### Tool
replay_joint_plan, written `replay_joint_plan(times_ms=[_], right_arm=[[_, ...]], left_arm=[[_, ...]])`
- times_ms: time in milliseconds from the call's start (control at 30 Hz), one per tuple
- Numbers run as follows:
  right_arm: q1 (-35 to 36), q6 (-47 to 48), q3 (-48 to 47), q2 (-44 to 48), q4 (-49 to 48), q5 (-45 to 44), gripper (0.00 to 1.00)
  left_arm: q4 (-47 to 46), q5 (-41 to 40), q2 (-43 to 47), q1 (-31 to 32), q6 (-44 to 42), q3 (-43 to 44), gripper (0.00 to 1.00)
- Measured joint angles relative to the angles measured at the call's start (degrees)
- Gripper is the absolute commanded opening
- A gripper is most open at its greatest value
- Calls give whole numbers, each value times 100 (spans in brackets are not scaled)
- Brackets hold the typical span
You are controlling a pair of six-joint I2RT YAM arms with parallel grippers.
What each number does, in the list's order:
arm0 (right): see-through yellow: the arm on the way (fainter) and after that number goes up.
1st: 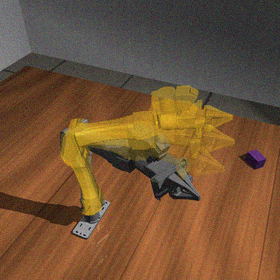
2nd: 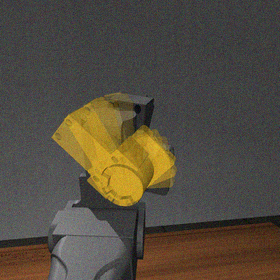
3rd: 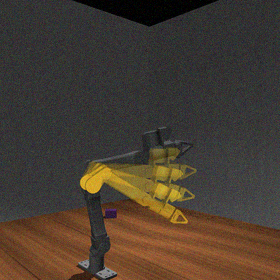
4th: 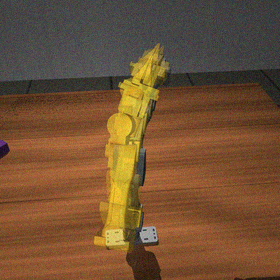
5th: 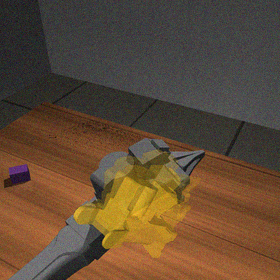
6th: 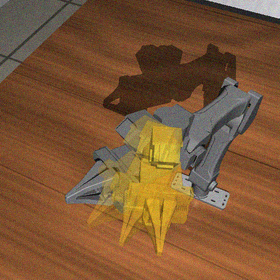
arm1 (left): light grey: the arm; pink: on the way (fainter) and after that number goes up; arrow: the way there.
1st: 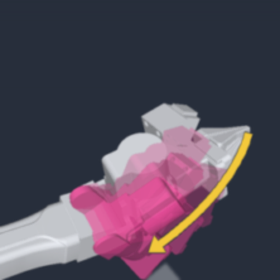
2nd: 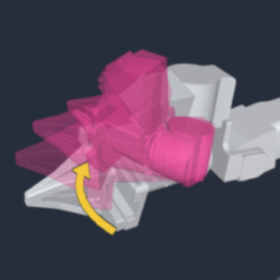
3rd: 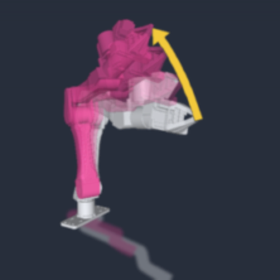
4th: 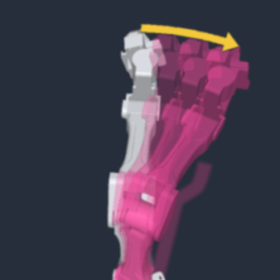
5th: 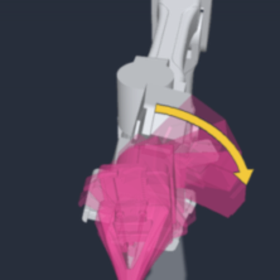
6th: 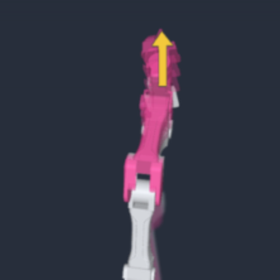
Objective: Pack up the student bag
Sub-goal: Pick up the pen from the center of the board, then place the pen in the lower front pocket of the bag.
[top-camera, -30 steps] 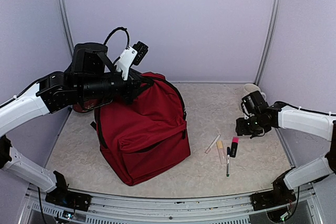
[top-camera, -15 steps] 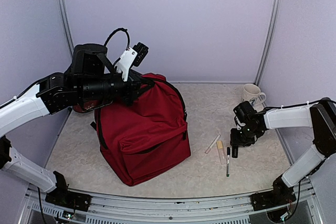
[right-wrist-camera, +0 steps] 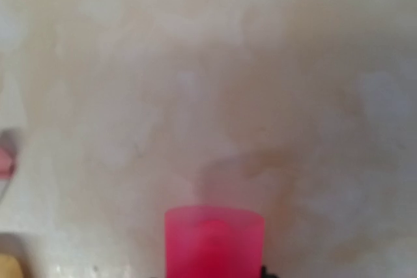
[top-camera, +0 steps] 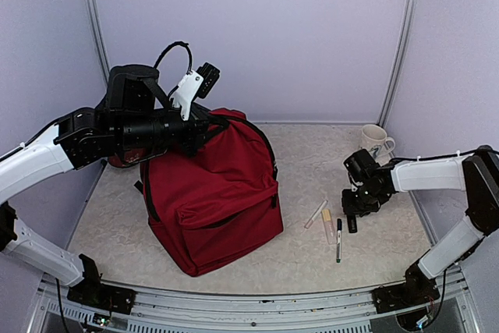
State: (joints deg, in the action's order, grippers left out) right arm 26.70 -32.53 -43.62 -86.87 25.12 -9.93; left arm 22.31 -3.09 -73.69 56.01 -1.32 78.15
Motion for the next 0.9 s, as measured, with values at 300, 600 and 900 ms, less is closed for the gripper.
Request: replay_joint_plan(times_ms=[300, 600, 900], right_arm=[[745, 479, -708, 1244, 144, -334, 1], [2695, 1751, -944, 1836, -1475, 411, 0], [4107, 3010, -907, 1593, -3744, 2474, 0]], left_arm=[[-2, 13, 0, -7, -2, -2, 0], [-63, 13, 0, -17, -4, -44, 0], [-155, 52, 2, -81, -17, -101, 0]])
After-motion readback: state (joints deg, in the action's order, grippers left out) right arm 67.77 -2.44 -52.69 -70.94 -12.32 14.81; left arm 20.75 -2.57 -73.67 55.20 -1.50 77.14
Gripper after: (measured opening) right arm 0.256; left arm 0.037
